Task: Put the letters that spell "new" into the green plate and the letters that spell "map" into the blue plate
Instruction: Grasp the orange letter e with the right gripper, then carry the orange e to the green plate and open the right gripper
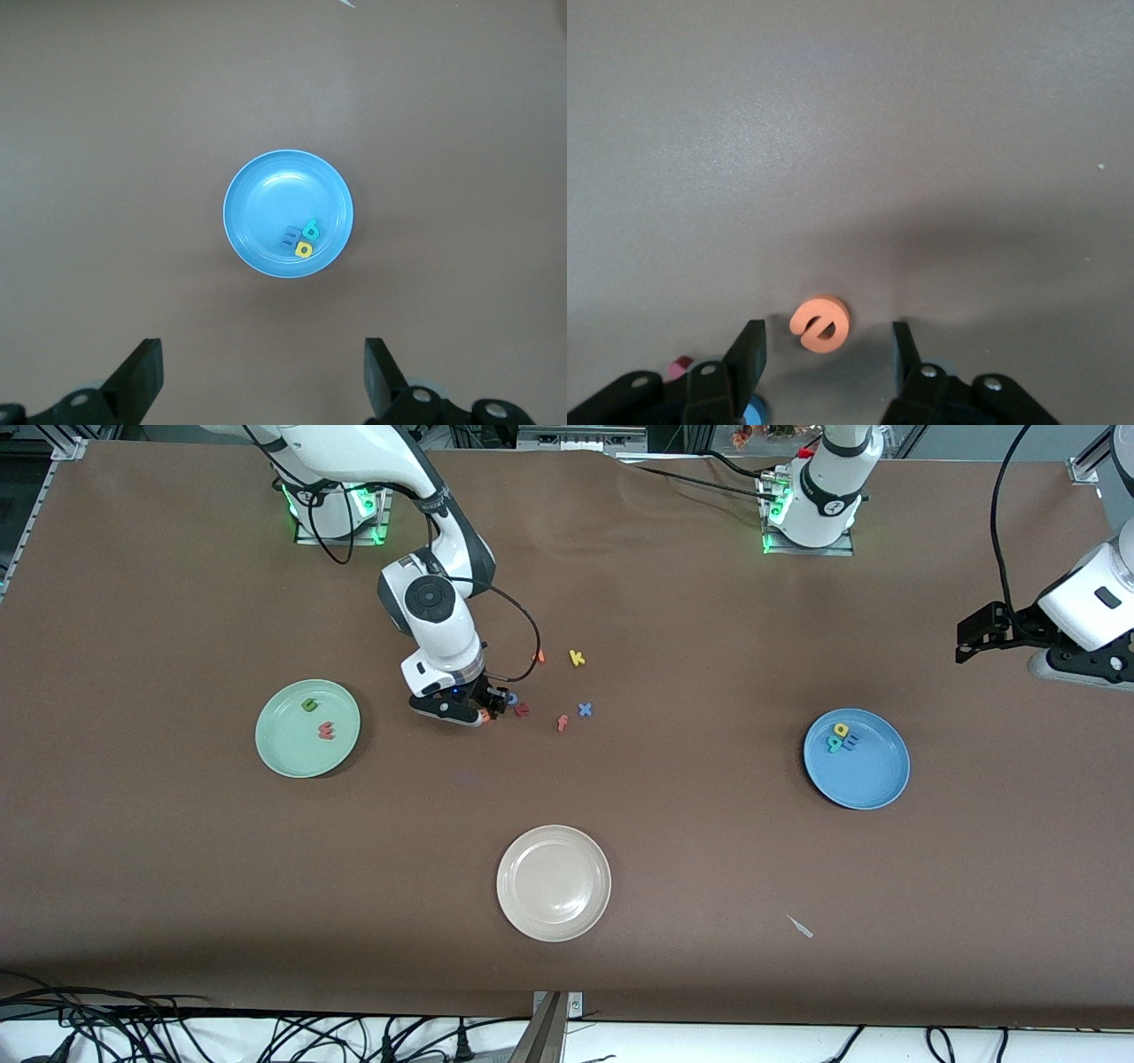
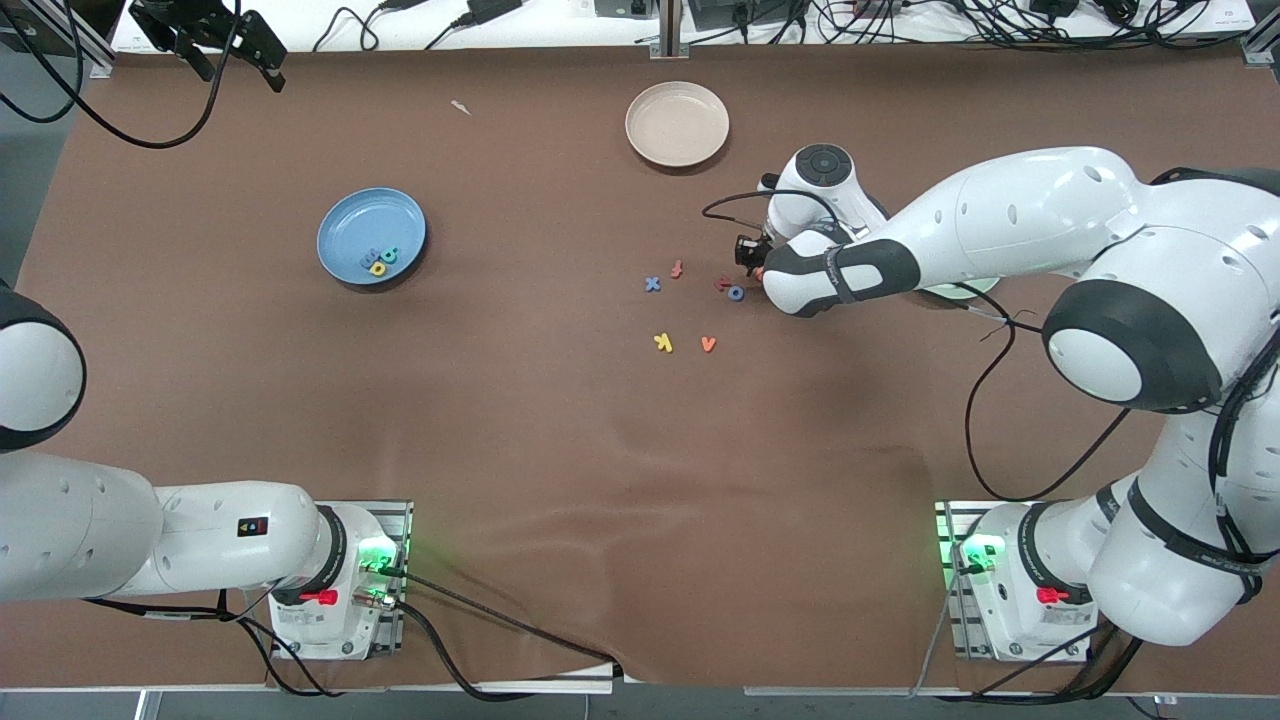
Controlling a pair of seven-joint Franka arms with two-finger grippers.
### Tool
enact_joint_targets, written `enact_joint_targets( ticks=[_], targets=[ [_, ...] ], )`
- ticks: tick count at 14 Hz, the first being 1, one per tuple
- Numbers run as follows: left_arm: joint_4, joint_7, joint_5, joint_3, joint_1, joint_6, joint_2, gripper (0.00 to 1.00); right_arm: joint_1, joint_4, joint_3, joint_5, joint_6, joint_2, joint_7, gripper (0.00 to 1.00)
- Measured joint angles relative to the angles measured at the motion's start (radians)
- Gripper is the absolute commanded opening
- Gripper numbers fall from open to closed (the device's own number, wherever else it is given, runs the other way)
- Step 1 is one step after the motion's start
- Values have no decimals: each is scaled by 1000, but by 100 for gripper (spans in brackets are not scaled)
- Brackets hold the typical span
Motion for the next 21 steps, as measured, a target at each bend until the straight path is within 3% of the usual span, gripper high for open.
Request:
enact_joint_targets(
  ticks=[2,4,8,21],
  targets=[
    [1,0,0,0,0,0,0,100,5,8,0,0,5,15,4,62],
    [1,0,0,0,0,0,0,100,11,8,-1,0,12,19,6,53],
    [1,0,0,0,0,0,1,100,13,10,-1,0,24,20,7,24],
    [1,0,0,0,0,0,3,100,15,15,-7,-1,17,17,-4,20]
  ],
)
